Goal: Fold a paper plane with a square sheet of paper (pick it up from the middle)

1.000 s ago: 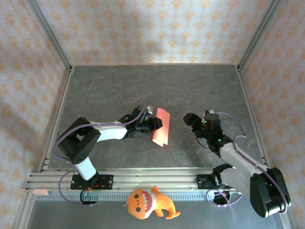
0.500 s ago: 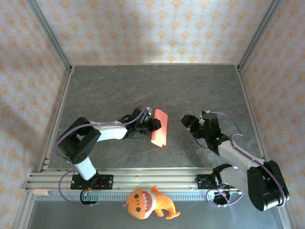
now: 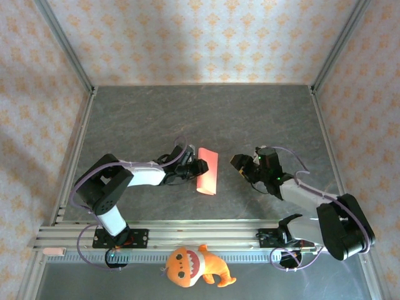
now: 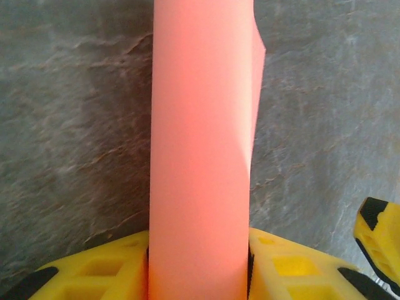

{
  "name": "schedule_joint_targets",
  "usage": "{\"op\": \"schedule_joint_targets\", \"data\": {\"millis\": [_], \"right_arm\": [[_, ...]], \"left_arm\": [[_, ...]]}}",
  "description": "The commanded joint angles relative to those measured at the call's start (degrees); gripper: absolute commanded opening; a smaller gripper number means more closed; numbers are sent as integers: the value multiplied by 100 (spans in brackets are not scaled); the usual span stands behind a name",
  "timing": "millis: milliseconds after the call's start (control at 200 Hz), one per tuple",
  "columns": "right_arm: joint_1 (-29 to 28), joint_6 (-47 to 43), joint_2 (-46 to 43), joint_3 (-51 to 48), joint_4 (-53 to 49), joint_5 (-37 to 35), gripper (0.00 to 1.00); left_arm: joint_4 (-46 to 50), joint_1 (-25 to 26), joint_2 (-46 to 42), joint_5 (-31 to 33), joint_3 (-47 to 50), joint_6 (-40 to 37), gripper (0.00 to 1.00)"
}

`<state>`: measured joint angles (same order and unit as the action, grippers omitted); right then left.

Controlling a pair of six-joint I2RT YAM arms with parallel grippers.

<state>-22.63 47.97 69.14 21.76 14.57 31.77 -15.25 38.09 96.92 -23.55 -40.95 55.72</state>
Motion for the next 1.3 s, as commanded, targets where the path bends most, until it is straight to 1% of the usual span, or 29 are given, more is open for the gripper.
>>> {"op": "schedule_joint_targets", "data": {"millis": [0,120,275,375,570,671,756,806,901,966,1001,1156,1296], "right_arm": [[-135,-92,180,254,191,57,59],[-195,-94,283,294,196,57,57],[-220,-94,266,276,186,15,57],[-229,-77,270,276,182,9,57],[-272,-16,332,268,238,29,57],[-297,-6,384,306,281,64,56],[-337,11,470,366,344,117,52],[-376,21,536,411,362,134,52],[-466,46,663,476,443,144,47],[-518,97,768,513,509,143,46],[-544,121,813,529,552,158,46],[-652,212,998,578,709,179,43],[-750,249,1164,660,825,230,39]], "left_arm": [[-181,2,-30,92,40,142,39],[278,8,10,303,-85,-113,42],[1035,10,34,636,-359,-643,48],[1485,48,-29,1119,-494,-925,55],[1940,59,-73,1458,-703,-1364,62],[2085,58,-123,1554,-783,-1537,62],[2180,46,-137,1500,-888,-1828,60],[2215,53,-120,1426,-935,-2011,59],[2350,34,-84,1392,-1041,-2285,54],[2341,16,-49,1208,-1068,-2452,54],[2375,-1,-13,1124,-1109,-2675,54],[2812,-20,176,1227,-1341,-3138,54],[2967,-62,295,1248,-1423,-3458,51]]}}
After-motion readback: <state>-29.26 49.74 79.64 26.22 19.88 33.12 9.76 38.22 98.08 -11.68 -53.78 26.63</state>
